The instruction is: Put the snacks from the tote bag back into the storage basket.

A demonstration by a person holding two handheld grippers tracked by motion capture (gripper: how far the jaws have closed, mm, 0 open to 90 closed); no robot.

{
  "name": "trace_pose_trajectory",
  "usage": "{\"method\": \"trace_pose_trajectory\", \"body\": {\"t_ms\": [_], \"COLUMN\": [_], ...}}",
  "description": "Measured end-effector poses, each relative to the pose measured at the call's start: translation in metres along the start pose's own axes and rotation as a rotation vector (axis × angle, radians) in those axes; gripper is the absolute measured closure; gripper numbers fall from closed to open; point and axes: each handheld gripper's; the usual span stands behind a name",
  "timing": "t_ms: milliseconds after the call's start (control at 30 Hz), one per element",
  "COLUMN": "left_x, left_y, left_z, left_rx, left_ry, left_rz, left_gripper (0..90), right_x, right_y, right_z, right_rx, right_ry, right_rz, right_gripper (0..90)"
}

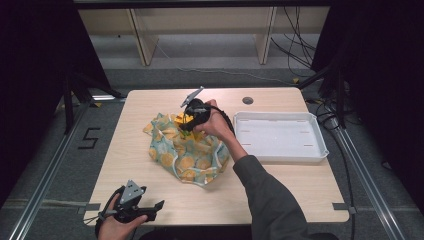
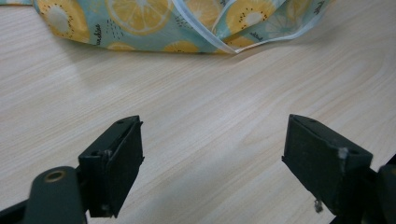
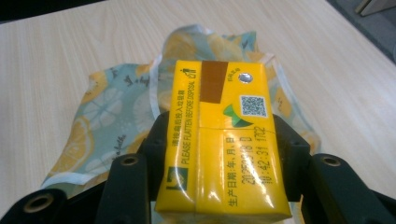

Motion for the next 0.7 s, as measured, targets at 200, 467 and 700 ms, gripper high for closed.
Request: {"method": "trace_pose_trajectory", "body": {"t_ms": [200,467,700], "left_x": [0.0,-0.001,-0.001], "left_y": [0.001,0.001,0.001], "left_z": [0.0,0.002,0.002], "left_rx": [0.01,0.0,0.004], "left_ry": [0.009,0.001,0.002], "left_rz": [0.004,-0.004,-0.006], "left_gripper": [19.3,19.2,19.2], "right_x": [-0.009,-0.012,-0.004], "right_y": [0.023,0.05,0.079], "right_z": [0.003,0.003,0.002], "right_rx": [0.008,0.021,0.031], "right_ry": [0.01,0.002,0.008], "right_rz": [-0.02,-0.048,-0.061], "right_gripper": [52.0,52.0,52.1]}}
Point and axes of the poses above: each handheld gripper's, and its own axes: y roughly backward along the jaws, x roughly out of its underside, z roughly to its left, and after that the axes turned 7 degrees about z, right-handed
